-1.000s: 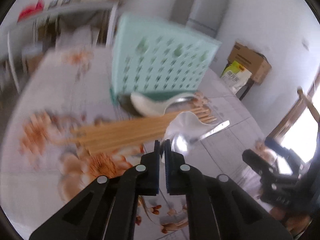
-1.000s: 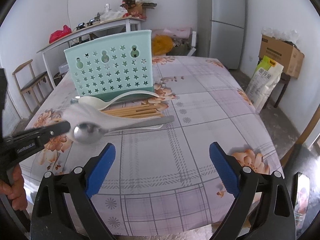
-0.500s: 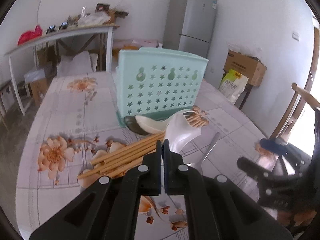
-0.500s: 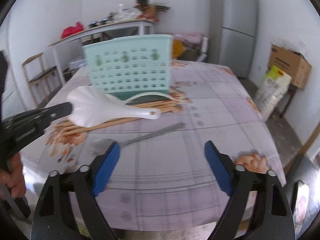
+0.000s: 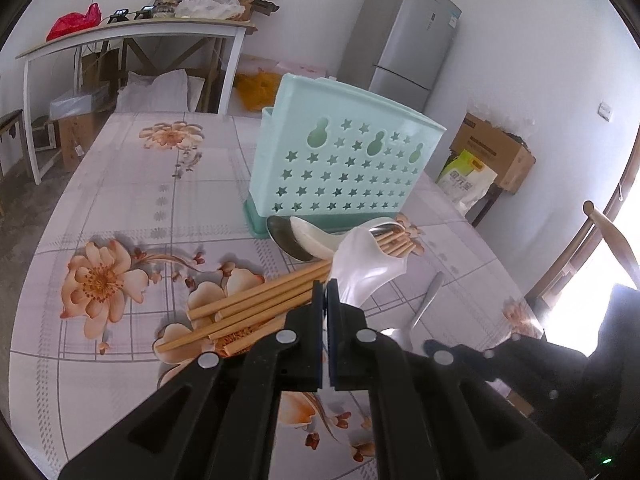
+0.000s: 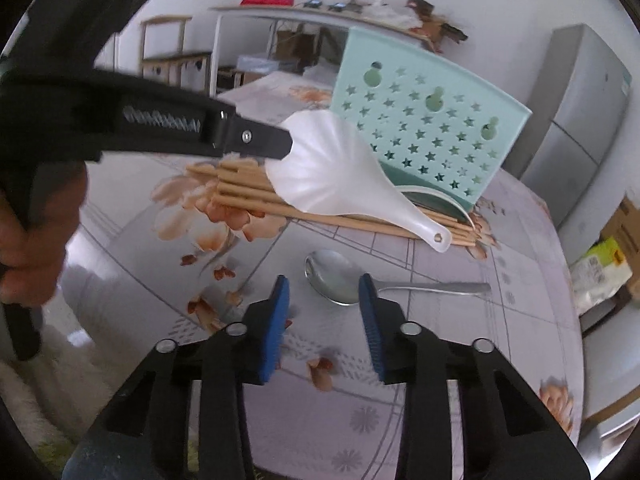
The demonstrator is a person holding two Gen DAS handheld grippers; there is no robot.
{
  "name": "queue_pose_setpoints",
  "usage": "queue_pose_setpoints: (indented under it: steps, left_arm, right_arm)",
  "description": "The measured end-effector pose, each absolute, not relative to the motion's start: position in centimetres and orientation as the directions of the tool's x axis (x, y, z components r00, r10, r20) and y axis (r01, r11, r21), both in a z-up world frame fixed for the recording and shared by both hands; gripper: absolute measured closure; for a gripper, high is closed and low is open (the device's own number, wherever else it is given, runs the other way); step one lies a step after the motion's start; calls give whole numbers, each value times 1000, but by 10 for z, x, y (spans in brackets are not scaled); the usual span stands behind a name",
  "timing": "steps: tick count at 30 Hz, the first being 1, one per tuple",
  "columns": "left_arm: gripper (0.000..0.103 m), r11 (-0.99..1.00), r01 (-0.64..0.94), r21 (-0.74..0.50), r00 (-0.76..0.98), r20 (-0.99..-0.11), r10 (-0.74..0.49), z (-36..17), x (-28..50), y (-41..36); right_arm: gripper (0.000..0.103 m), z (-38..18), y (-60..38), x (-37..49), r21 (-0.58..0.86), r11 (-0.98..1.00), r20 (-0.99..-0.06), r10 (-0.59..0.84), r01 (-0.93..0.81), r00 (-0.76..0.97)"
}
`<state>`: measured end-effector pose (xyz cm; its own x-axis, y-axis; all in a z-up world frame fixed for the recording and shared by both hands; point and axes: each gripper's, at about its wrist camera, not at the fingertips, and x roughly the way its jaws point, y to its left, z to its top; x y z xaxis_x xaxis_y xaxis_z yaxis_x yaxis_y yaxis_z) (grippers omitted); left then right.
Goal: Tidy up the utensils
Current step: 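Carry the white ceramic spoon into the mint holder with left tool while right tool grasps a metal spoon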
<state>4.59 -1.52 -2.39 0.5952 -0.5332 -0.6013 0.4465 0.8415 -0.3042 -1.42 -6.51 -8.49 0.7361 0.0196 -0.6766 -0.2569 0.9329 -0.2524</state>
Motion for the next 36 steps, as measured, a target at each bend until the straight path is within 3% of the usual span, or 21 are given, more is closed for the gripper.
queue_pose_setpoints:
  steps: [8, 15, 25, 36]
  left_arm:
    - [102, 835, 436, -335, 585, -600, -546, -27, 51, -10]
    - [102, 823, 456, -338, 596, -570, -565, -19, 45, -8]
    - [102, 807, 501, -313, 644, -488, -589, 19, 26, -1]
    - [102, 795, 536, -284, 731, -315, -606, 90, 11, 21]
  right_arm:
    - [96, -96, -52, -11, -379, 884, -656, -47, -274, 753]
    - [99, -81, -60, -17, -357, 906, -621, -49, -227, 782]
    - [103, -27, -98, -37, -142, 985, -555, 0, -95, 832]
    - [103, -6, -121, -46, -56, 998, -505, 2, -35, 863]
